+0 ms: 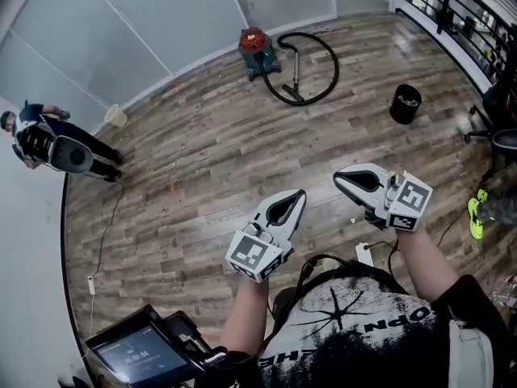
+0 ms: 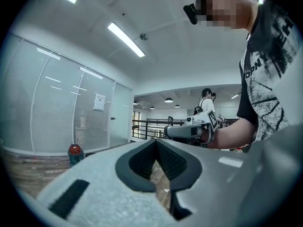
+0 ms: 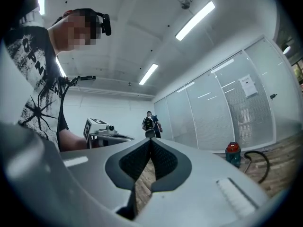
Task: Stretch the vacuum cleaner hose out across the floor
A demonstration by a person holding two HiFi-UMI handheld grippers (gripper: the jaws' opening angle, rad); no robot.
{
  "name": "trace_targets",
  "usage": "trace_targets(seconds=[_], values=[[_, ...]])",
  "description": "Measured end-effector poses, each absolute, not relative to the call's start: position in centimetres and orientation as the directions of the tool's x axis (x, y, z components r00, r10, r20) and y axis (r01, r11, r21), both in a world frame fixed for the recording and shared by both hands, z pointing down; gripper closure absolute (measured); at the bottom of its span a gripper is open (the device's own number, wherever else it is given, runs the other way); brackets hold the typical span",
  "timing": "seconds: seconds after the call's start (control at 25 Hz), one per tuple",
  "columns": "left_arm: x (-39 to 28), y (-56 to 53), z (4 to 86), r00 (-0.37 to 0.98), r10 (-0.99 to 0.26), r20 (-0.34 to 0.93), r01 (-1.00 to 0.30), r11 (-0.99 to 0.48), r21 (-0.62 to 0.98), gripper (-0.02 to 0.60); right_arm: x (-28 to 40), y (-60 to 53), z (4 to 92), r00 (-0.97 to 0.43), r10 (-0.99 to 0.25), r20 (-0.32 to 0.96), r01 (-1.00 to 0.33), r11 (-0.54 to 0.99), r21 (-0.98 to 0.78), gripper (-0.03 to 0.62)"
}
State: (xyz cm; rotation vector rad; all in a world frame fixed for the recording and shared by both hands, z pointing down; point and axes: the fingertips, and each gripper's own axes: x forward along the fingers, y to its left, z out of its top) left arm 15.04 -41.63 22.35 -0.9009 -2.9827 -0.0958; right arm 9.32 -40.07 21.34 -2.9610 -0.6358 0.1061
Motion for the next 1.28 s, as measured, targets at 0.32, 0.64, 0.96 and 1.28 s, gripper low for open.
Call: trace_targets(seconds=[0.32, 0.64, 0.96, 1.28], values=[[14.0, -35.9, 23.1, -0.829, 0.557, 0.053, 0.56, 0.826, 0.06, 0.581, 7.5, -34.9, 21.9, 0.899, 0.435, -0.049, 0.426, -0.895, -0.131, 0.586], [14.0, -31.6, 23.7, -0.843, 0.535, 0.047, 0.537, 0.841, 0.065, 0.581, 7.4, -30.9, 23.2, 0.884, 0.467, -0.027, 0.459, -0.878, -0.137, 0.586], [16.4, -23.1, 24.7, -0.869, 0.493, 0.039, 0.494, 0.866, 0.078, 0.581, 9.5, -22.6, 23.2, 0.852, 0.523, -0.02, 0.513, -0.843, -0.159, 0.586], [19.8, -12.6, 24.9, -0.918, 0.395, 0.027, 0.396, 0.91, 0.121, 0.581, 12.7, -12.2, 22.0, 0.797, 0.604, 0.006, 0.599, -0.788, -0.143, 0.586]])
